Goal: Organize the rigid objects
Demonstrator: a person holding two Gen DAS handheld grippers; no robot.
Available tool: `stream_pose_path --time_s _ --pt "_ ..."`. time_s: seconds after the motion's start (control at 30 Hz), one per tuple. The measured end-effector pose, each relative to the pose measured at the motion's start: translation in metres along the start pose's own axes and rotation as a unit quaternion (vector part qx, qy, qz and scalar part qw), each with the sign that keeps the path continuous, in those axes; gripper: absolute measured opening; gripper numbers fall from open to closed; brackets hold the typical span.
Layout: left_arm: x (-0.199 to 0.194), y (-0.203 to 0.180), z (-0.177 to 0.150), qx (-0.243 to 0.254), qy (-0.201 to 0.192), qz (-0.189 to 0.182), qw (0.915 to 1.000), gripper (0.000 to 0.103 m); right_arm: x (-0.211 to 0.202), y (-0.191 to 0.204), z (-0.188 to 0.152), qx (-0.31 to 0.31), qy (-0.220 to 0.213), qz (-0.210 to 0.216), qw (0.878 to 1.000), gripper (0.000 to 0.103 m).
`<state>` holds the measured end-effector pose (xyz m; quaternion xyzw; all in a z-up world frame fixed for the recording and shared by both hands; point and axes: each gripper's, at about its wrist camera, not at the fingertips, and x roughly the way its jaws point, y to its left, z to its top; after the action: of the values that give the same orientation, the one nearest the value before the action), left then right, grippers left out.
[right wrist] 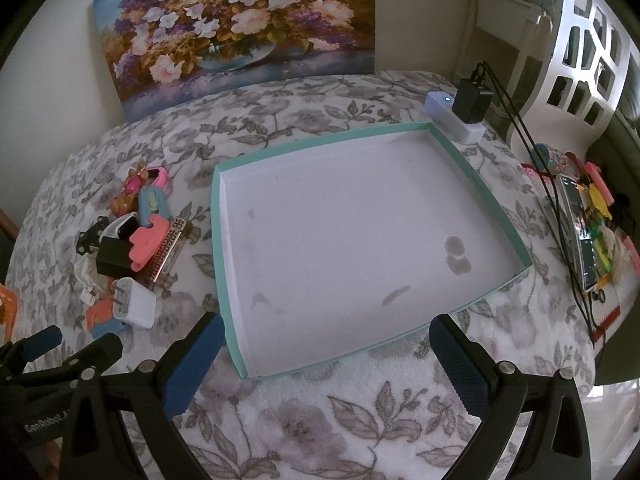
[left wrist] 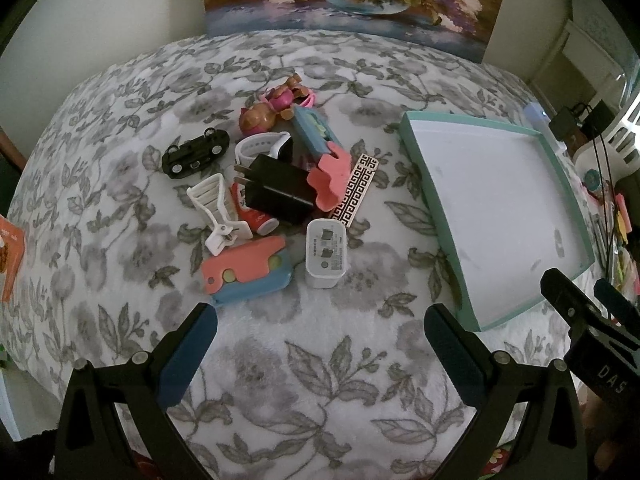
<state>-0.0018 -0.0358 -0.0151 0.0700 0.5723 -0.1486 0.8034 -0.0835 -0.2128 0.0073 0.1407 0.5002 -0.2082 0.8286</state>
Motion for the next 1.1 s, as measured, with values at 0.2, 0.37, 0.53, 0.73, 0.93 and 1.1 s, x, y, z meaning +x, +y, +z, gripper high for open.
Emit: stream_pose_path --time_s 0.2,0.37,0.53,0.73,0.93,1.1 --pt "-0.002 0.002 0.001 -0.003 0.000 0.002 1.0000 0.103 0.001 0.002 0.002 -0.002 0.002 -0.002 1.000 0.103" --pt "-0.003 0.005 0.002 -0.012 0.002 0.000 0.9999 0.103 0.001 0.001 0.002 0.001 0.003 0.000 1.000 0.103" --pt "-0.016 0.020 0.014 -0.056 -0.005 -0.012 0.9983 0.103 -0.009 0.002 0.008 0.004 -0.027 0.010 1.000 0.103" --pt "-0.033 0.041 0.045 -0.103 -0.032 0.022 0.9939 0.103 -0.016 0.027 0.027 -0.010 -0.048 0.056 0.997 0.103" --pt "-0.010 0.078 0.043 -0.163 -0.015 0.033 0.9859 0.103 0.003 0.075 0.037 -0.057 -0.024 0.115 0.991 0.103" --pt "-0.004 0.111 0.033 -0.206 -0.004 0.043 0.9777 0.103 0.019 0.106 0.033 -0.071 0.002 0.152 0.986 0.103"
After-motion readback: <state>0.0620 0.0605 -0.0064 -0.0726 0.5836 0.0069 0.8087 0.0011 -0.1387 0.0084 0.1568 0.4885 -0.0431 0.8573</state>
